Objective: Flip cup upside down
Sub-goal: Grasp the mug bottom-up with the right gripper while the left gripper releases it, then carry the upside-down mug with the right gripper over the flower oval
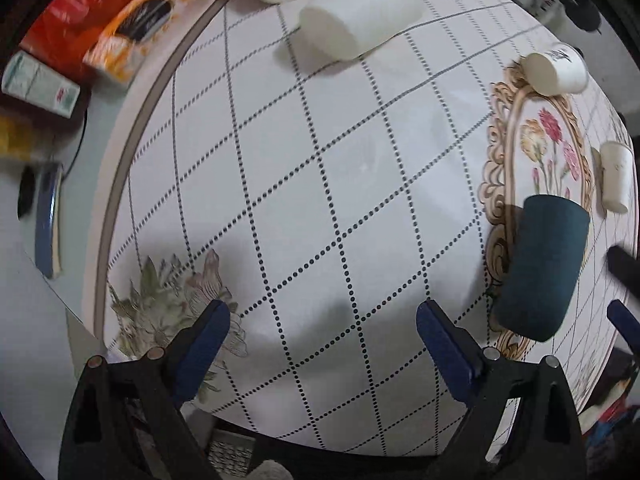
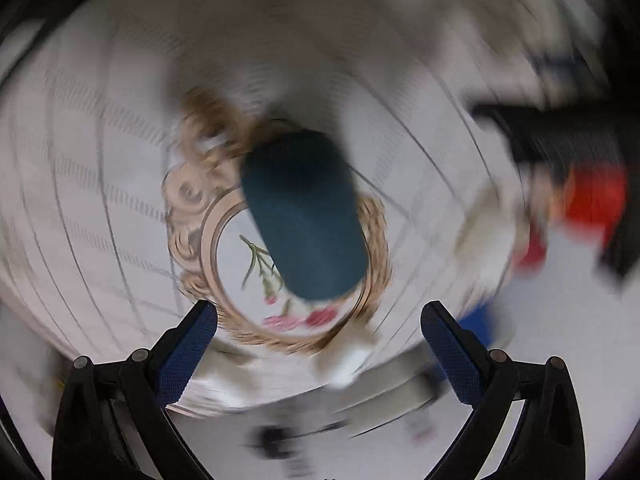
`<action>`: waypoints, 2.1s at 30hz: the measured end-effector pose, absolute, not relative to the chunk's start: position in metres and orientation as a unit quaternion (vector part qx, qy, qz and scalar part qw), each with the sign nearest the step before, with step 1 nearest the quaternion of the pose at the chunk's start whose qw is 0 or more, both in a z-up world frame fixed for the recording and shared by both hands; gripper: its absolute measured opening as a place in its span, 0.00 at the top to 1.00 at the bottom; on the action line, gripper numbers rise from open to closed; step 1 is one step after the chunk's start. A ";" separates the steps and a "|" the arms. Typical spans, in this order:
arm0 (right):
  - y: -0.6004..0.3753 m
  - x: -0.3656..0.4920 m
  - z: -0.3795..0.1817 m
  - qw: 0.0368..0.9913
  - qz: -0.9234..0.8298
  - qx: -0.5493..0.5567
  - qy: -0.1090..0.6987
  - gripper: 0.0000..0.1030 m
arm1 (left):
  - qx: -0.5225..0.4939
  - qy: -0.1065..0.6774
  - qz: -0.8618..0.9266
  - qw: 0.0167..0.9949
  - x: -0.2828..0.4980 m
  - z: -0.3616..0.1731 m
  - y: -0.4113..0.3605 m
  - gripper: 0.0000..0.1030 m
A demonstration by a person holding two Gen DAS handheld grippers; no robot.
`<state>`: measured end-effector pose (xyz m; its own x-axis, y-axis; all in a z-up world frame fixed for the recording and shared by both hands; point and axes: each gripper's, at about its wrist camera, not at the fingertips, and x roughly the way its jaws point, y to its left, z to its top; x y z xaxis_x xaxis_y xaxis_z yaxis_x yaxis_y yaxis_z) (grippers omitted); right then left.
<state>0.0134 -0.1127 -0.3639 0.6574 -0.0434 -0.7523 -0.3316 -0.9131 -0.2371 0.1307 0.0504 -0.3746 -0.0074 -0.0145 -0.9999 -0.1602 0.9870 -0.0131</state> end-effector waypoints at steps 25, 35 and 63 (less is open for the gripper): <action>-0.116 0.030 -0.426 -0.020 0.475 -0.879 0.027 0.22 | -0.086 0.716 0.055 0.690 0.145 -0.409 0.066 0.07; -0.104 0.027 -0.433 0.001 0.473 -0.880 0.043 0.28 | -0.083 0.716 0.052 0.691 0.146 -0.413 0.075 0.07; -0.039 0.066 -0.400 0.277 0.443 -0.771 0.365 0.30 | -0.053 0.698 0.051 0.712 0.154 -0.383 0.064 0.07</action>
<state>0.0661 -0.0385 -0.4000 0.3413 -0.3170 -0.8849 -0.8076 -0.5806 -0.1035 0.1536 0.0644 -0.3832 0.0196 -0.0014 -0.9998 -0.1465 0.9892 -0.0043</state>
